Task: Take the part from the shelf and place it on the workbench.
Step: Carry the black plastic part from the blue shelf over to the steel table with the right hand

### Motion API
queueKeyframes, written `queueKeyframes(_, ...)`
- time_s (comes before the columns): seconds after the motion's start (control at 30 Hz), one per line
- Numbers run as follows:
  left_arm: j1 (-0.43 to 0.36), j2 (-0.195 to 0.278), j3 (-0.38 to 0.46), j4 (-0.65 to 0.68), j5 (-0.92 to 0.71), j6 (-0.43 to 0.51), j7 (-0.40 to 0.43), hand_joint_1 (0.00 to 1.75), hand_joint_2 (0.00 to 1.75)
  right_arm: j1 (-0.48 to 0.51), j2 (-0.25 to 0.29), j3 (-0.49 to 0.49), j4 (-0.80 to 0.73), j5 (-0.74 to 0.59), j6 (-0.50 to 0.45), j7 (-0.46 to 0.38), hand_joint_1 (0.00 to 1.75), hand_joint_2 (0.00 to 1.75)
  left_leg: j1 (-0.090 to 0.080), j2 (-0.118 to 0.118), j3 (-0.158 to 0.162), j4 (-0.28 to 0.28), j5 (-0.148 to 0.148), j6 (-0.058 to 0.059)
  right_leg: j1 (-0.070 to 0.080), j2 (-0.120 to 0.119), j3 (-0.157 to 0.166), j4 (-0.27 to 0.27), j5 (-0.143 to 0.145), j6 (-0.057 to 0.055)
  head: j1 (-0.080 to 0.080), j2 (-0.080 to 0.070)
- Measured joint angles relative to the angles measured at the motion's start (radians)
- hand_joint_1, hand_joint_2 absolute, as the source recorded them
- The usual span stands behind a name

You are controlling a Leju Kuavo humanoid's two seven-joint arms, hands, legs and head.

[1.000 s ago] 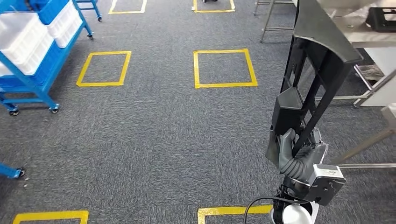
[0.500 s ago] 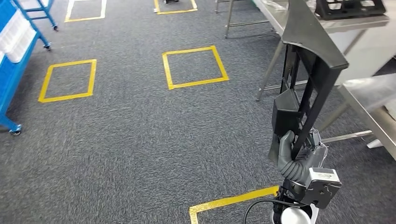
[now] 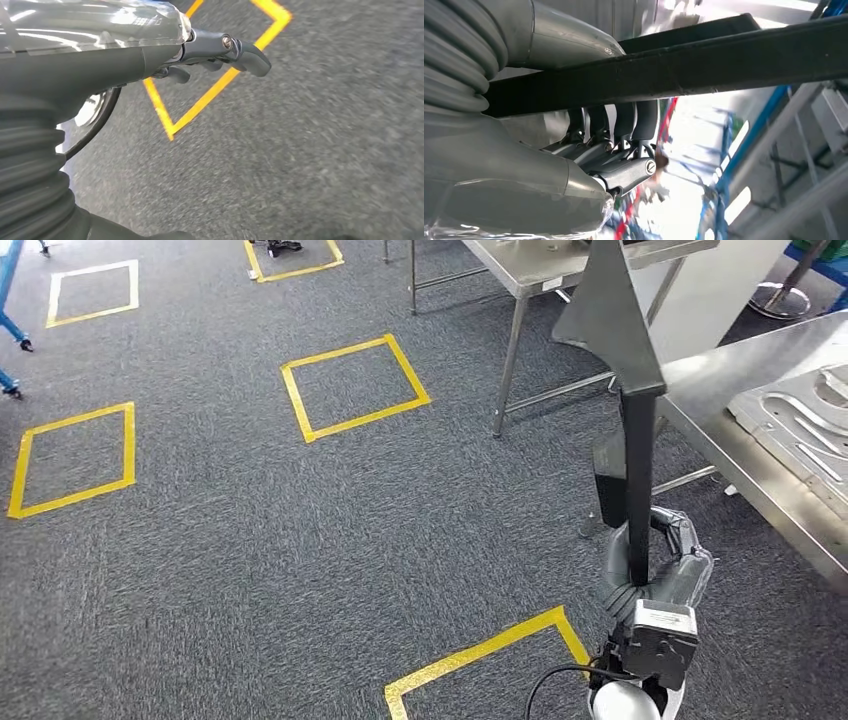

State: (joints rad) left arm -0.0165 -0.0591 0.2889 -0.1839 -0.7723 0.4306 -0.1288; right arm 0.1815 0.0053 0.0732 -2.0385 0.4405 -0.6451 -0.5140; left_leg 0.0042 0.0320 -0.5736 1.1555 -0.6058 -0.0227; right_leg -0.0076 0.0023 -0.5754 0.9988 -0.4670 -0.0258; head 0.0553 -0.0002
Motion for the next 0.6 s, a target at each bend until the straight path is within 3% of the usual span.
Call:
queueKeyframes(0.07, 0.004, -0.001, 0.0, 0.0, -0.005, -0.002, 0.0, 0.0, 1.75, -0.003, 0.001, 0.0, 0.008, 0.079, -0.013, 0.014, 1.75, 1.75, 0.0, -0.02, -0.064, 0.124, -0.04, 0.0, 0.005, 0.025, 0.0, 0.001, 0.0, -0.004, 0.0, 0.0)
queueKeyframes(0.1, 0.006, -0.001, 0.0, 0.0, -0.008, -0.003, 0.0, 0.0, 1.75, -0.004, 0.002, -0.003, 0.013, 0.125, -0.016, 0.022, 1.75, 1.75, 0.0, -0.024, -0.075, 0.138, -0.029, 0.002, 0.008, 0.039, 0.0, 0.003, -0.001, -0.006, 0.0, 0.0)
queueKeyframes(0.13, 0.006, -0.001, 0.0, 0.0, -0.011, -0.004, 0.001, 0.0, 1.75, -0.005, 0.007, -0.009, 0.018, 0.172, -0.017, 0.029, 1.75, 1.75, -0.001, -0.029, -0.068, 0.109, 0.002, 0.007, 0.01, 0.053, 0.001, 0.005, -0.001, -0.006, 0.0, 0.0)
queueKeyframes(0.17, 0.007, -0.001, 0.0, 0.0, -0.014, -0.005, 0.001, 0.0, 1.75, -0.007, 0.015, -0.019, 0.022, 0.22, -0.018, 0.037, 1.75, 1.75, -0.002, -0.04, -0.045, 0.046, 0.047, 0.013, 0.011, 0.068, 0.002, 0.006, -0.001, -0.007, 0.0, 0.0)
queueKeyframes(0.23, 0.007, -0.001, 0.0, 0.0, -0.018, -0.007, 0.001, 0.0, 1.75, -0.012, 0.03, -0.039, 0.031, 0.294, -0.019, 0.05, 1.75, 1.75, -0.003, -0.085, 0.009, -0.09, 0.11, 0.027, 0.012, 0.093, 0.0, 0.01, -0.002, -0.004, 0.001, 0.0)
queueKeyframes(0.3, 0.004, -0.001, 0.0, 0.0, -0.021, -0.01, 0.001, 0.0, 1.75, -0.015, 0.04, -0.052, 0.038, 0.32, -0.019, 0.055, 1.75, 1.75, -0.006, -0.109, 0.032, -0.146, 0.12, 0.035, 0.008, 0.113, -0.007, 0.011, 0.001, 0.005, 0.001, 0.0)
queueKeyframes(0.37, -0.003, -0.002, 0.0, 0.0, -0.022, -0.011, 0.0, 0.0, 1.75, -0.015, 0.045, -0.059, 0.043, 0.321, -0.019, 0.059, 1.75, 1.75, -0.005, -0.09, 0.038, -0.159, 0.125, 0.043, 0.004, 0.13, -0.014, 0.011, 0.005, 0.017, 0.0, 0.0)
queueKeyframes(0.43, -0.004, -0.004, 0.0, 0.0, -0.022, -0.011, 0.0, 0.0, 1.75, -0.015, 0.048, -0.063, 0.044, 0.32, -0.02, 0.062, 1.75, 1.75, -0.002, -0.064, 0.046, -0.18, 0.136, 0.054, 0.006, 0.097, -0.03, 0.041, -0.017, 0.027, 0.003, 0.0)
queueKeyframes(0.5, -0.001, -0.005, 0.001, 0.0, -0.023, -0.011, 0.0, 0.0, 1.75, -0.017, 0.049, -0.066, 0.045, 0.32, -0.02, 0.064, 1.75, 1.75, -0.003, -0.036, 0.049, -0.19, 0.141, 0.06, 0.007, 0.037, -0.081, 0.142, -0.077, 0.034, 0.007, 0.0)
queueKeyframes(0.57, 0.001, -0.005, 0.001, 0.0, -0.025, -0.011, -0.001, 0.0, 1.75, -0.014, 0.051, -0.068, 0.046, 0.321, -0.02, 0.064, 1.75, 1.75, -0.003, -0.007, 0.048, -0.19, 0.139, 0.061, -0.001, 0.012, -0.14, 0.257, -0.123, 0.043, 0.008, 0.0)
queueKeyframes(0.6, 0.002, -0.006, 0.001, 0.0, -0.026, -0.012, -0.001, 0.0, 1.75, -0.012, 0.053, -0.069, 0.046, 0.321, -0.02, 0.062, 1.75, 1.75, -0.003, 0.007, 0.048, -0.189, 0.137, 0.059, -0.006, 0.006, -0.149, 0.277, -0.122, 0.049, 0.008, 0.0)
